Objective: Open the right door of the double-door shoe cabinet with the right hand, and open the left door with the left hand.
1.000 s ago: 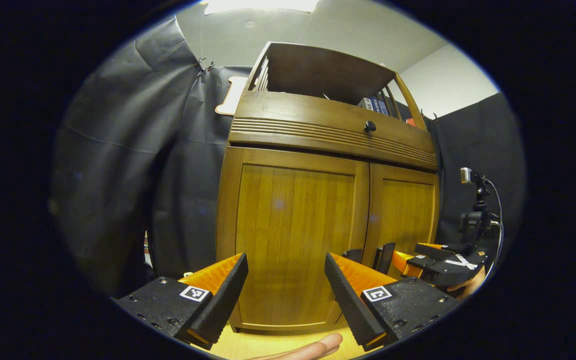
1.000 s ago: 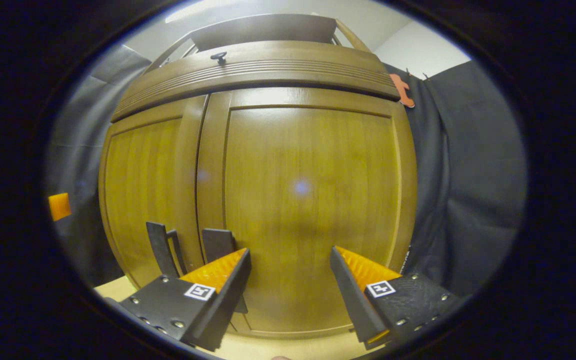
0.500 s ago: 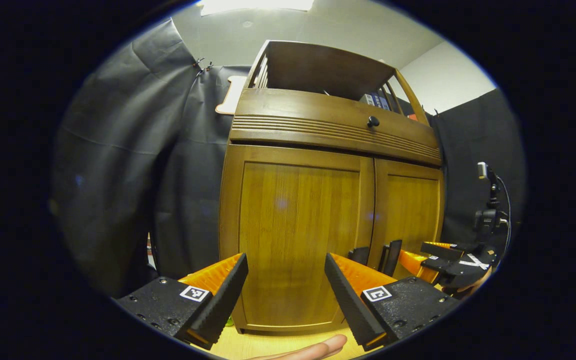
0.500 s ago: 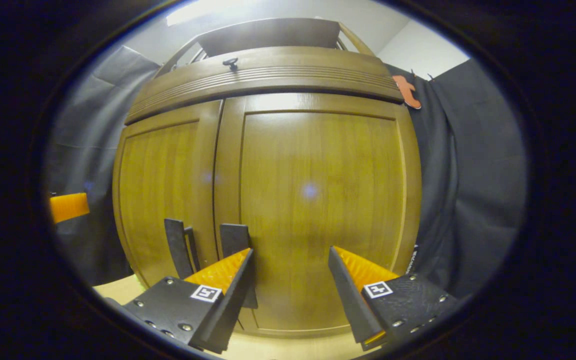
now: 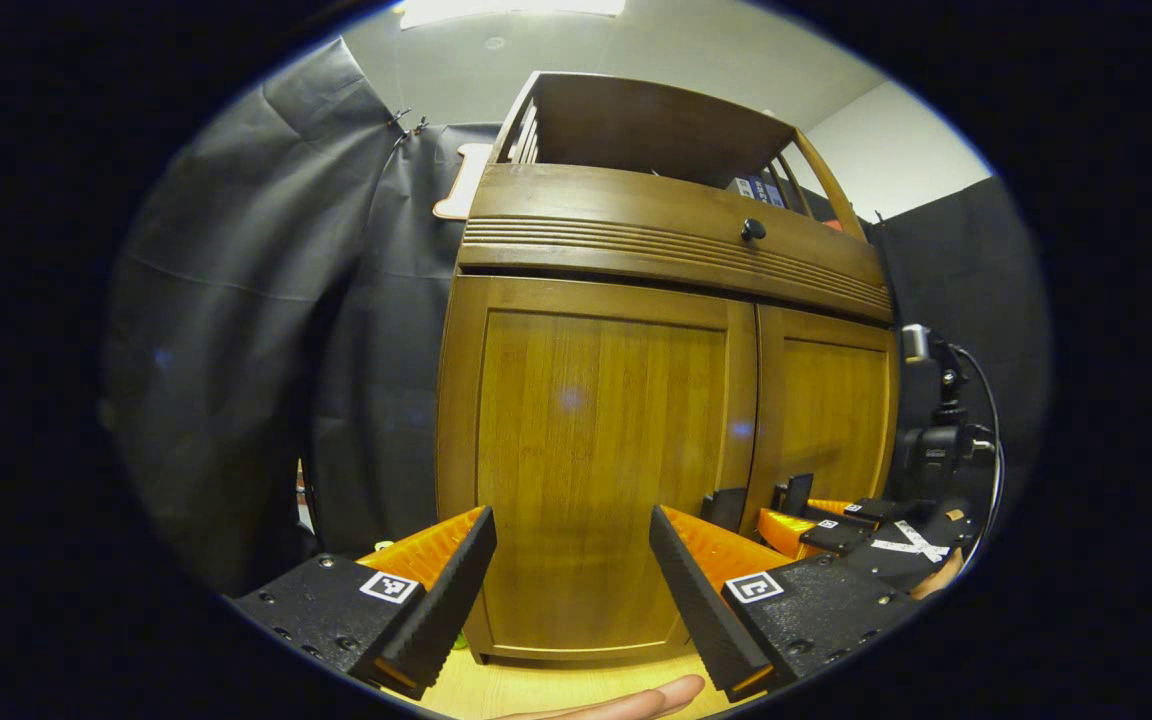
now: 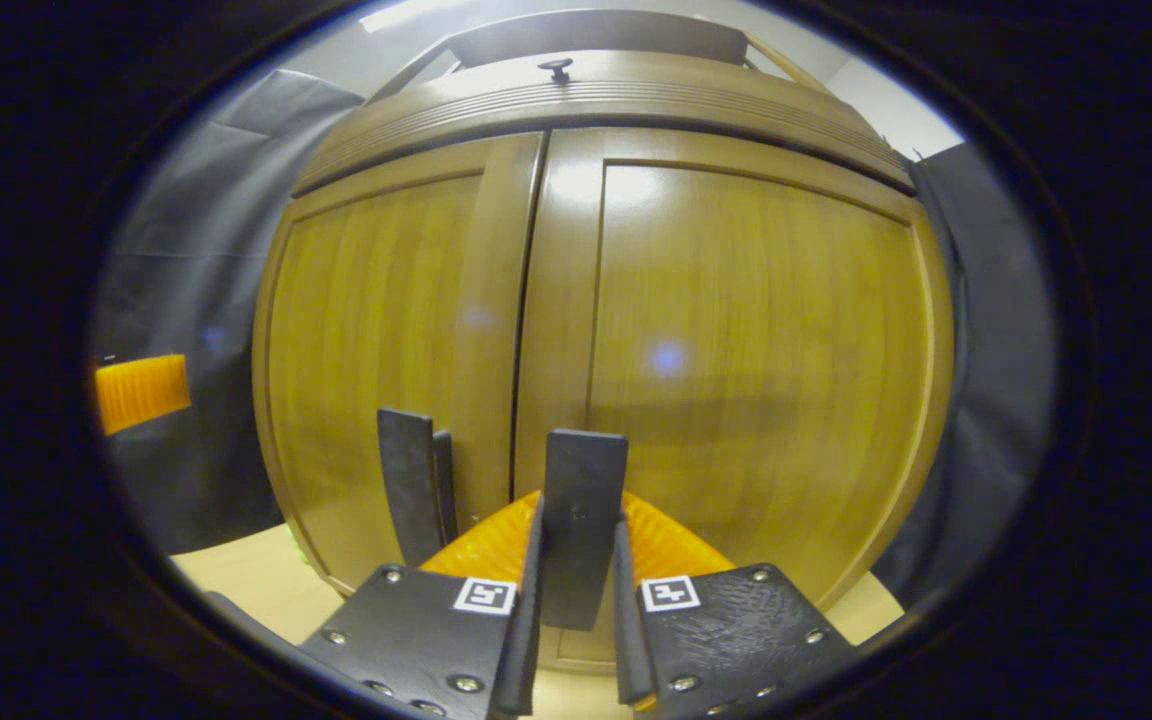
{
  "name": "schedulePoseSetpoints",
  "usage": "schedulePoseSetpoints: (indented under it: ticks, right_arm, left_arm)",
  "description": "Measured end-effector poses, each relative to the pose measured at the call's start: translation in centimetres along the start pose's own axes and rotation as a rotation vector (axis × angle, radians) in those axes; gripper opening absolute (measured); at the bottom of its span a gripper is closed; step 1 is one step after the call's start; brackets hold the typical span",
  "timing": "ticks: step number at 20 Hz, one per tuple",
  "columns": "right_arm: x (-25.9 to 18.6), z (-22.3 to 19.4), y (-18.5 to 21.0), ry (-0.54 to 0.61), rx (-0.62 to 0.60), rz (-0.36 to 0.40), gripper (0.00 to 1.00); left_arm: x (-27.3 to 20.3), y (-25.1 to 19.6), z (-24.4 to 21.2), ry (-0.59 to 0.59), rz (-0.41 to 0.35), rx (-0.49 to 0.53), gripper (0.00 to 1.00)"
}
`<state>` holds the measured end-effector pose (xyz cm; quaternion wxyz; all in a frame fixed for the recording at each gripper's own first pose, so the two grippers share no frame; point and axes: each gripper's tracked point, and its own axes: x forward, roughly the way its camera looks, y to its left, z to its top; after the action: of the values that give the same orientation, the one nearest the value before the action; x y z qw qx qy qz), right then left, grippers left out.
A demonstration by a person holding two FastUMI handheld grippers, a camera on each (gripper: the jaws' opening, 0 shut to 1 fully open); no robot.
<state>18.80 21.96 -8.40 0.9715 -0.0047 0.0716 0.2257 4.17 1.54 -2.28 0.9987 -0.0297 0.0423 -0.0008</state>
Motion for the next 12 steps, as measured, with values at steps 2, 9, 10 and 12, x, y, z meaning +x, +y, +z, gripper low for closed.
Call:
schedulePoseSetpoints:
  ticks: [2, 9, 10, 12]
  right_arm:
    - [-0.2, -0.1, 0.1, -0.001, 0.039, 0.015, 0.27]
    - [-2.0, 1.3, 0.1, 0.002, 0.07, 0.077, 0.26]
    - [-2.2, 1.5, 0.2, 0.002, 0.07, 0.087, 0.27]
    - [-2.8, 2.0, 0.0, -0.004, 0.068, 0.105, 0.27]
  left_arm:
    - [0.2, -0.2, -0.3, 0.013, -0.005, -0.005, 0.92]
    - [-0.1, -0.6, -0.2, 0.006, -0.017, 0.015, 0.96]
    - [-0.2, -0.6, -0.1, -0.001, -0.019, 0.015, 0.96]
    - [-0.2, -0.9, 0.1, -0.014, -0.025, 0.025, 0.96]
